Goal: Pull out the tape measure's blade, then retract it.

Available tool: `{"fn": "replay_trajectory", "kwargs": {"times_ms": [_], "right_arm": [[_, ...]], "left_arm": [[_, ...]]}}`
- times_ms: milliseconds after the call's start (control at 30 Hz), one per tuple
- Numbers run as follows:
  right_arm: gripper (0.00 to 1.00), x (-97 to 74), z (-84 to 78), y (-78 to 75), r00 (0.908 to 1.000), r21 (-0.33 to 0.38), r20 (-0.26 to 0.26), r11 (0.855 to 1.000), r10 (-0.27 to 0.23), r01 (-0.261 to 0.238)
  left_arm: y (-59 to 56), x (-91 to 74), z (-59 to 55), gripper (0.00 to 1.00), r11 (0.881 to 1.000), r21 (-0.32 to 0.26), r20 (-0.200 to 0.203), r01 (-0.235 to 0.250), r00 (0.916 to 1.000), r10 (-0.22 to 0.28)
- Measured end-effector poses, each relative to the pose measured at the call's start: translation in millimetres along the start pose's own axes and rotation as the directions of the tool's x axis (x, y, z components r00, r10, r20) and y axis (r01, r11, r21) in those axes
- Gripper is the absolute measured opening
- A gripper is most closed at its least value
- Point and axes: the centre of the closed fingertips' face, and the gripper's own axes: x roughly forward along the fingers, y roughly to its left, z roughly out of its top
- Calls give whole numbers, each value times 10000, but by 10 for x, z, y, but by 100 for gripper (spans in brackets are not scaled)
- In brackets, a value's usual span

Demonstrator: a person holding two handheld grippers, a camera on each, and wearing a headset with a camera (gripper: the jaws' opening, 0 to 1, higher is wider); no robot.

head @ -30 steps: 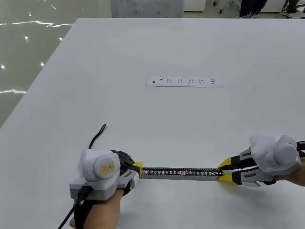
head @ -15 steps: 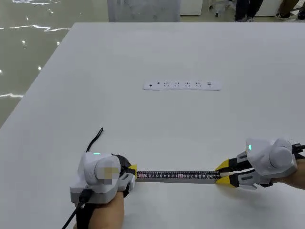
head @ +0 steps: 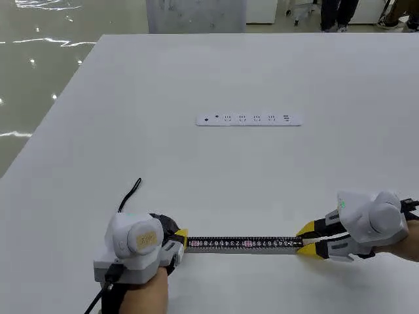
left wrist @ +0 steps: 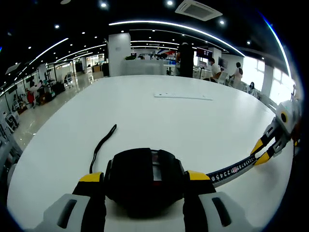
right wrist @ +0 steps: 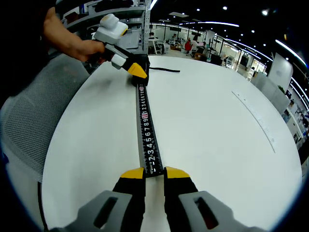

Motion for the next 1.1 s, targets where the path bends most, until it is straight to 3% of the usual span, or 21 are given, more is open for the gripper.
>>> {"fn": "replay_trajectory", "kwargs": {"times_ms": [567, 1100], "right_arm": [[12, -9, 12, 7, 10000, -35, -16, 10000, -70, 70], [12, 80, 126, 29, 9999, -32, 134, 10000, -16, 16]], "left_arm": [[3, -2, -8, 61, 9997, -161, -96, 208, 9997, -210], [7, -11, -16, 61, 9991, -229, -152, 345, 9993, -348]]}}
